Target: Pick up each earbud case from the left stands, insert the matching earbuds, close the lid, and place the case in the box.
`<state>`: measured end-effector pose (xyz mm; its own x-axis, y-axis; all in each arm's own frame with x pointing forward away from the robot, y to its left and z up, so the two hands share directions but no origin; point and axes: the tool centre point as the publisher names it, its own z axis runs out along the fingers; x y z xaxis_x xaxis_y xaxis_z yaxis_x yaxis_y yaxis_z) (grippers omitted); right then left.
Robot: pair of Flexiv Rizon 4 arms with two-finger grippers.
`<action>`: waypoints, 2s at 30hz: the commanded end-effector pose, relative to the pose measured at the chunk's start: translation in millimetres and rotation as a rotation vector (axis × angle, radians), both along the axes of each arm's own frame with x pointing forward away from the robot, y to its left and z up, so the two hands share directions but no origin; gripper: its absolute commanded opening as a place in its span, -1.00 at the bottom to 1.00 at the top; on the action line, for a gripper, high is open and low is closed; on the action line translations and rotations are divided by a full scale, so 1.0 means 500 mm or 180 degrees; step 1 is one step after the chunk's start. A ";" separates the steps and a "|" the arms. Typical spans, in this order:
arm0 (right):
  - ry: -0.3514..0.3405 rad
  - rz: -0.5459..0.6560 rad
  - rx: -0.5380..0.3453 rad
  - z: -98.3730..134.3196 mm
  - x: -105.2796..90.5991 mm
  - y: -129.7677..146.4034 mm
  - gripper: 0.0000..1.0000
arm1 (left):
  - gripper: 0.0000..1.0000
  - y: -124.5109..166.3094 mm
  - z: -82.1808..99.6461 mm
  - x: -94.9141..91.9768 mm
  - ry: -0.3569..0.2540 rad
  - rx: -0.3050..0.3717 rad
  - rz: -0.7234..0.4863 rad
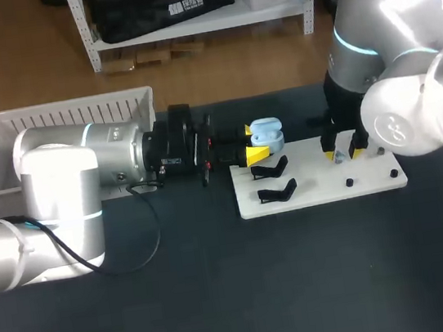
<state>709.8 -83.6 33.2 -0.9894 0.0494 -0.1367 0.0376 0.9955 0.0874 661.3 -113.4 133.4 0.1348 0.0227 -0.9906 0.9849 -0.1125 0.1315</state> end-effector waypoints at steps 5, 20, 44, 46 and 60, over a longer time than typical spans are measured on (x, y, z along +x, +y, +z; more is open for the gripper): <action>-0.0015 -0.0026 0.0002 -0.007 -0.002 -0.003 -0.29 | -1.00 -0.001 -0.002 -0.001 -0.0009 -0.0010 0.0013; -0.0013 -0.0028 0.0005 -0.013 0.000 -0.002 -0.52 | -1.00 -0.001 -0.002 -0.001 -0.0009 -0.0010 0.0013; -0.0050 -0.0049 0.0010 0.020 -0.006 -0.003 -1.00 | -1.00 -0.001 -0.002 -0.001 -0.0009 -0.0010 0.0013; -0.0054 -0.0052 0.0021 0.029 -0.009 -0.003 -1.00 | -1.00 -0.001 -0.002 -0.001 -0.0009 -0.0010 0.0013; -0.0274 0.0040 0.0052 0.211 -0.062 0.007 -1.00 | -1.00 -0.001 -0.002 -0.001 -0.0009 -0.0010 0.0013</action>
<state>700.1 -76.2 106.6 -0.9788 0.0389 -0.2009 0.0176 0.9941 0.1070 661.3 -113.4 133.4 0.1348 0.0227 -0.9906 0.9849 -0.1125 0.1315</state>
